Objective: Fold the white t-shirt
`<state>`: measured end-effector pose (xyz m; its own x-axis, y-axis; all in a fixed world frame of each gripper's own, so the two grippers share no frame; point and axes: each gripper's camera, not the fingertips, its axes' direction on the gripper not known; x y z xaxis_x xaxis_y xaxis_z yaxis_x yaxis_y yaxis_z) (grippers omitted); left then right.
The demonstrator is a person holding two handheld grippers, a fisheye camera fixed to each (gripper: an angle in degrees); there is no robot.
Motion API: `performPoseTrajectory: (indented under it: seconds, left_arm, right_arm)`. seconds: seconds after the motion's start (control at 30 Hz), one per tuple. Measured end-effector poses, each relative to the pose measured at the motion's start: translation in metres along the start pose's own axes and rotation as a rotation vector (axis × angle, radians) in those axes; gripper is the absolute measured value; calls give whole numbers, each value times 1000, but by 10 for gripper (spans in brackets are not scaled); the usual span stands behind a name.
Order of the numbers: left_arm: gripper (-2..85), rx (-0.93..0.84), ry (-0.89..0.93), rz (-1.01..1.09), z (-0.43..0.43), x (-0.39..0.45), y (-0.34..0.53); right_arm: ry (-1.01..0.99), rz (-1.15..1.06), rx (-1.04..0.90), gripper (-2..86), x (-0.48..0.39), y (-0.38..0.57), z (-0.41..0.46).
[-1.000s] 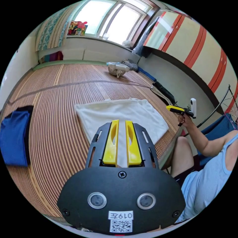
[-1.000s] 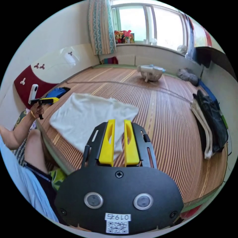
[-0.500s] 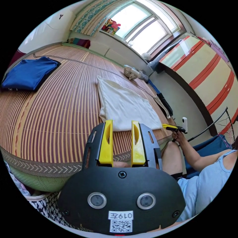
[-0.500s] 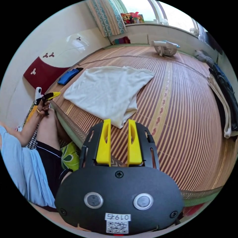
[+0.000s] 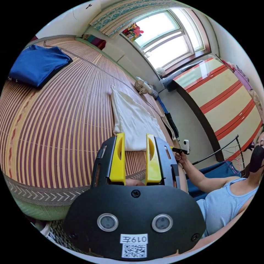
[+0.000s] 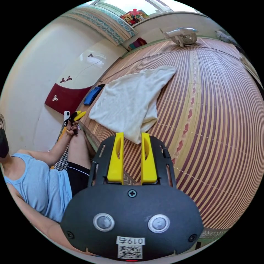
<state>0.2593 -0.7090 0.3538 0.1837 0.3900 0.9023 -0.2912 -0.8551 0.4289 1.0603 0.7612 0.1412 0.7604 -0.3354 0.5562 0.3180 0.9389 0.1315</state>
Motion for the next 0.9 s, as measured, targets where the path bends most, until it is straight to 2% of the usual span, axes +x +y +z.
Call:
performPoseTrajectory:
  seconds: [0.23, 0.4, 0.57, 0.9]
  left_arm:
    - [93, -154, 35, 79, 4, -10, -11]
    - [102, -243, -85, 137, 15, -9, -20]
    - [103, -352, -117, 179, 31, -9, -20]
    - [81, -379, -119, 199, 41, -14, -23]
  right_arm:
    - [-37, -30, -2, 62, 18, 2, -18]
    - [33, -24, 6, 60, 27, 3, -31]
    - [32, -52, -22, 56, 30, -1, -35]
    - [29, -42, -59, 25, 47, -11, -31]
